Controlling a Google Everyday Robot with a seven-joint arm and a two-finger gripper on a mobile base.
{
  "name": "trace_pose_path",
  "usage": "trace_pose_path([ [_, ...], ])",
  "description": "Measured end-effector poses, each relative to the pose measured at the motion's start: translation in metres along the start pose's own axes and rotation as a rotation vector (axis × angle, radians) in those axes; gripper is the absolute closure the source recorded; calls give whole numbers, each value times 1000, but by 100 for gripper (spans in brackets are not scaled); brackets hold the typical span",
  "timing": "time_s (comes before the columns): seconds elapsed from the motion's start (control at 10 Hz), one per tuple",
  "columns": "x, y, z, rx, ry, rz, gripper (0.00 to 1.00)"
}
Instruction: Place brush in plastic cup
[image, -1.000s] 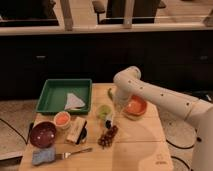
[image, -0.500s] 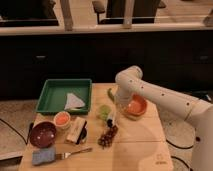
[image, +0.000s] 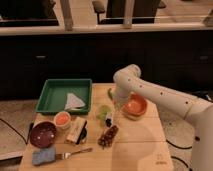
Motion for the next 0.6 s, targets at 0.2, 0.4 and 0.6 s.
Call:
trace_pose_path([
  [0.2,-3,-7,-4,-2,1,-24,100],
  [0.4,-4,-10,-6,-5,1,-40,100],
  [0.6,-8,-19,-5,-7,0,-63,100],
])
